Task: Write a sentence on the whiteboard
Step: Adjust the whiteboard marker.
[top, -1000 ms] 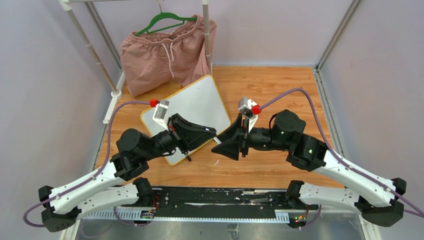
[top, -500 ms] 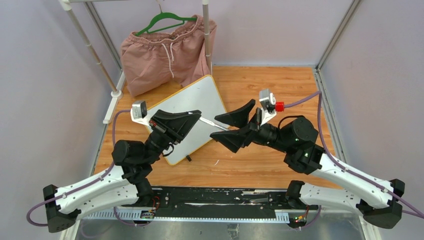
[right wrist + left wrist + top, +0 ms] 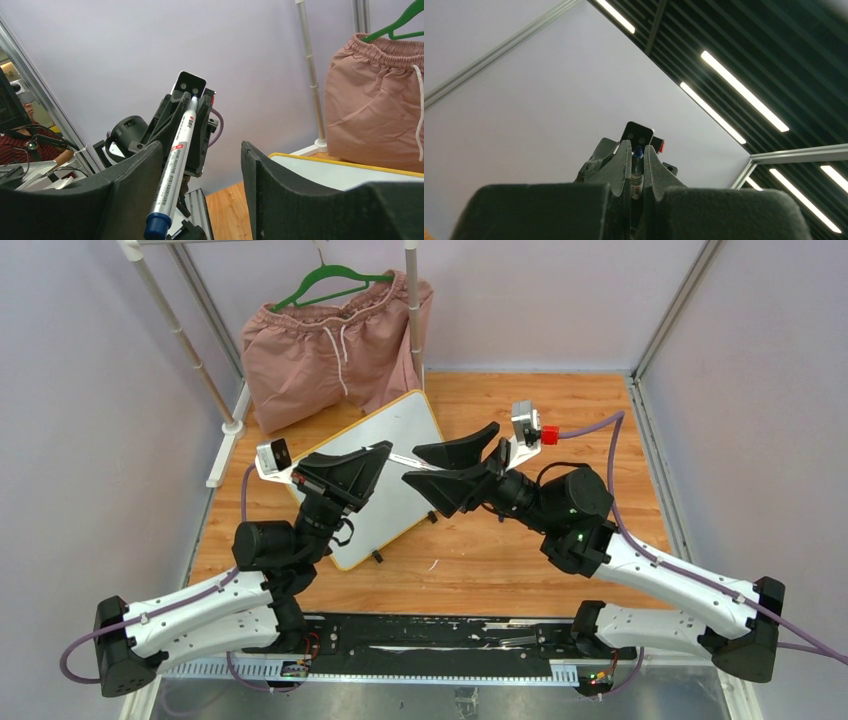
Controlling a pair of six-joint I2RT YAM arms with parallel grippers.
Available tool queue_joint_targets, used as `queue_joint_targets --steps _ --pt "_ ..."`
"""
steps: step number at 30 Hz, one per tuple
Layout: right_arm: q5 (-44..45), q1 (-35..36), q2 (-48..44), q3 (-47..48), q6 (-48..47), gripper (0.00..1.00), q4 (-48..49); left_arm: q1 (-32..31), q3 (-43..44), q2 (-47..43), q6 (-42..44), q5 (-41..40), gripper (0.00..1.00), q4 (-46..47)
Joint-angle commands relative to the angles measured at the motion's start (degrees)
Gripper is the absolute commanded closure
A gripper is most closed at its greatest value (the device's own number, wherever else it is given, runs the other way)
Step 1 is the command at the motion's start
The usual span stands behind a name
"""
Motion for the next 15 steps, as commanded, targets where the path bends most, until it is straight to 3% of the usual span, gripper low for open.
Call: queue_joint_targets --steps 1,5,9,15 --pt "1.17 0.37 0.13 2.65 0.47 0.37 5.14 -0.28 -0.75 -0.74 -0.73 -3.49 1.00 1.99" --pt "0.86 0.38 0.55 3.40 -0.18 0.42 4.53 -0.32 -0.32 -1.02 -1.00 -3.90 1.00 0.30" --pt "-0.23 0.36 1.15 4.35 -1.01 0.59 3.69 -0.33 -0.72 -1.13 -1.74 -4.58 1.00 -0.05" --pt "-0.58 0.34 1.76 5.58 -1.37 0.59 1.95 -0.32 -0.48 -0.83 -2.29 -4.76 1.00 -0.64"
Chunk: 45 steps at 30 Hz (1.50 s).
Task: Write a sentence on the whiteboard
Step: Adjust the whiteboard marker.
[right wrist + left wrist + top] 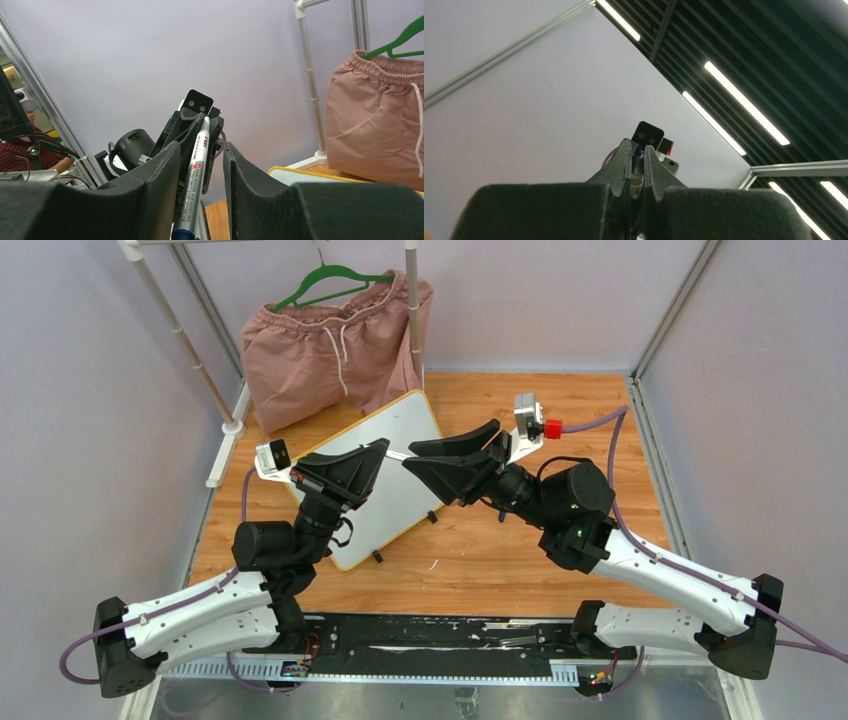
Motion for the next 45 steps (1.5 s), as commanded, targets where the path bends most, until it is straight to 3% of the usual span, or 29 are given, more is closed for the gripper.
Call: queue_joint_targets --steps 1,13,19,23,34,39,40,41,45 --pt "-0.79 0.37 0.23 3.07 -1.12 0.59 0.03 -0.27 -0.11 -0.39 -0.31 -1.83 1.00 0.02" --pt "-2.02 0.37 2.63 7.57 -0.86 0.63 -7.31 -0.32 0.03 0.27 -1.54 -2.00 1.00 -0.12" --pt "-1.54 0.38 2.73 7.50 -0.16 0.54 -7.88 -0.32 0.04 -0.15 -0.92 -2.34 1.00 -0.12" --pt "-0.84 0.38 2.36 7.02 -0.30 0.53 -7.93 -0.28 -0.12 -0.59 -0.28 -3.18 1.00 -0.20" --pt "-0.99 0.38 2.91 7.62 -0.29 0.75 -7.97 -0.33 -0.09 -0.16 -0.71 -2.51 1.00 -0.12" --pt "-0.82 0.38 3.01 8.22 -0.32 0.99 -9.36 -0.30 -0.11 0.08 -0.82 -1.96 1.00 -0.67" --pt "-0.56 0.38 2.89 8.12 -0.26 1.00 -9.68 -0.29 0.00 0.03 -0.85 -1.74 0.98 -1.17" --pt "-0.32 0.38 2.65 7.80 -0.28 1.00 -9.70 -0.28 -0.06 -0.13 -0.87 -1.67 0.89 -1.70" --pt "1.35 0.38 0.16 6.94 -1.74 1.00 -11.64 -0.30 -0.74 -2.38 -0.57 -3.07 0.45 -6.04"
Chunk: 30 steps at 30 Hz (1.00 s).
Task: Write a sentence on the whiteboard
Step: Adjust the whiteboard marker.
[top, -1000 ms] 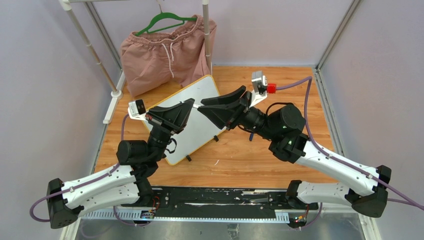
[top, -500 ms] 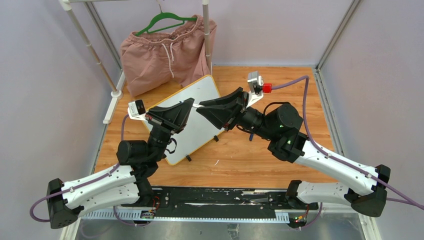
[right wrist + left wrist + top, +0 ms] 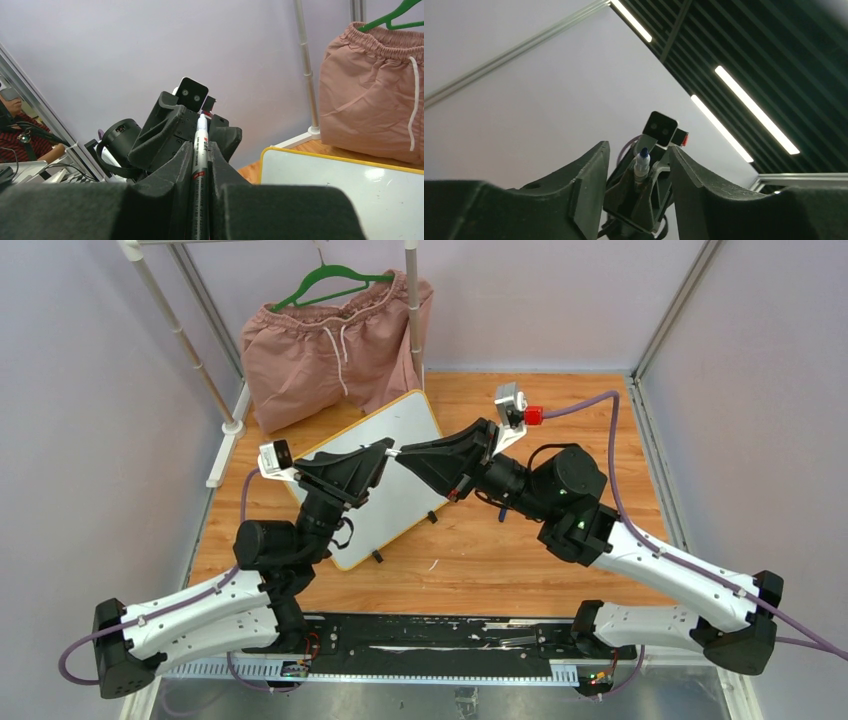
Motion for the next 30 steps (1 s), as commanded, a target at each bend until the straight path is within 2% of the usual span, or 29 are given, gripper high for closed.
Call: queue_joint_targets --steps 1,4,7,11,14,15,16,19,21,26,30 --pt "2.22 0.38 -3.40 0.39 -1.79 1.00 -2.17 -0.30 -0.89 -3.34 1.10 -1.71 0.36 -5.57" --pt "4.18 0.32 -6.14 -0.06 -3.76 1.00 -5.89 -0.28 -1.39 -7.38 3.41 -4.12 0.20 -12.39" --pt "7.19 0.36 -10.05 -1.17 -6.46 1.00 -11.26 -0.25 -1.83 -13.12 9.17 -5.42 0.12 -21.69" --pt "14.94 0.38 -16.96 -4.23 -10.25 1.00 -22.11 -0.29 0.69 -20.52 15.85 -9.35 0.09 -49.25" --pt "21.78 0.35 -23.15 -8.41 -11.97 1.00 -29.13 -0.30 3.66 -20.55 19.04 -12.17 0.08 -66.60" --pt "23.90 0.37 -25.22 -9.85 -12.31 1.00 -30.90 -0.26 4.63 -18.91 19.93 -12.05 0.07 -70.69" --pt "26.04 0.33 -26.93 -11.16 -12.49 1.00 -32.72 -0.28 5.59 -16.94 21.34 -11.28 0.01 -73.79" --pt "30.95 0.37 -31.37 -14.23 -12.60 1.00 -36.69 -0.37 10.50 -8.37 22.60 -8.44 0.00 -81.66" --pt "33.30 0.31 -32.99 -15.44 -12.63 1.00 -38.63 -1.39 12.40 -3.01 22.23 -8.16 0.00 -82.54" --pt "38.88 0.28 -34.34 -16.46 -12.65 1.00 -42.17 -10.03 16.99 12.54 16.25 -20.10 0.00 -83.47" --pt "42.88 0.29 -35.72 -16.84 -13.30 1.00 -44.19 -12.19 21.40 24.97 7.90 -24.60 0.00 -85.24"
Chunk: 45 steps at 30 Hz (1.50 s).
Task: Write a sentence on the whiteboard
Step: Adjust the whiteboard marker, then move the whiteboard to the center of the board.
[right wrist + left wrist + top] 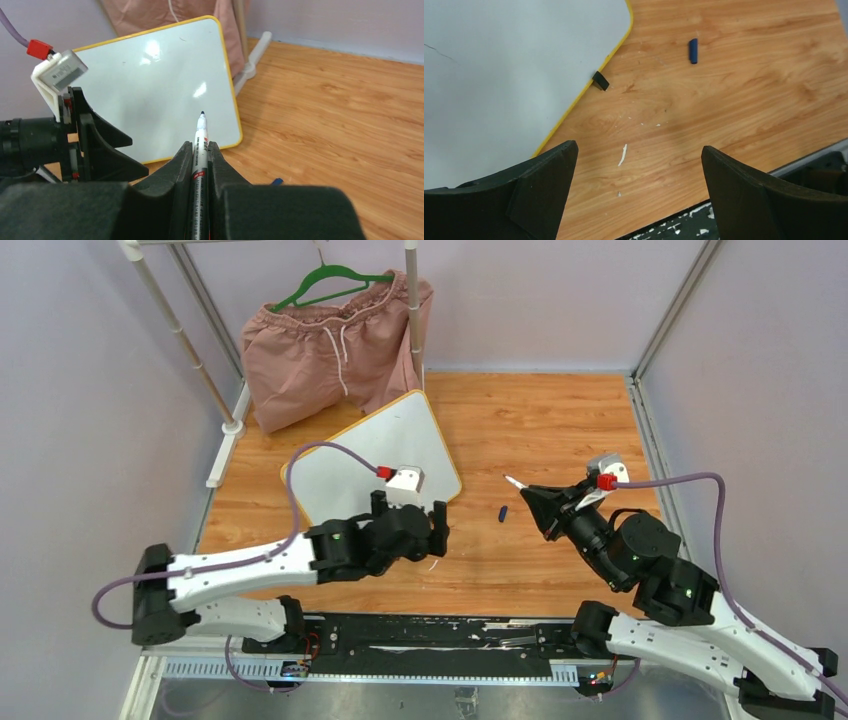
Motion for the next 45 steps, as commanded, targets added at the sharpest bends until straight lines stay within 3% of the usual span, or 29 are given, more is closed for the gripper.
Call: queue_joint_targets --steps 1,8,13,16,29,45 --pt "8.08 0.29 -2.37 -0.41 -1.53 1.00 -3.73 -1.77 4.88 10.31 -10.28 -8.94 0.00 -3.25" --pt "12.50 0.25 -6.59 0.54 -3.21 1.00 -7.45 -1.79 14.02 26.60 -25.18 -9.91 0.01 -8.07" --pt "13.74 0.25 -9.20 1.69 -4.59 1.00 -8.77 -1.81 25.13 41.39 -31.83 -9.36 0.18 -17.11" --pt "13.82 0.29 -10.05 2.44 -5.04 1.00 -9.41 -1.79 29.52 46.37 -35.86 -10.19 0.21 -20.94" --pt "11.97 0.31 -12.02 5.07 -6.23 1.00 -11.70 1.20 32.42 55.02 -41.68 -10.85 0.23 -22.41" --pt "10.74 0.30 -12.34 4.97 -6.24 1.00 -12.17 4.44 30.69 57.04 -42.77 -17.15 0.30 -22.32"
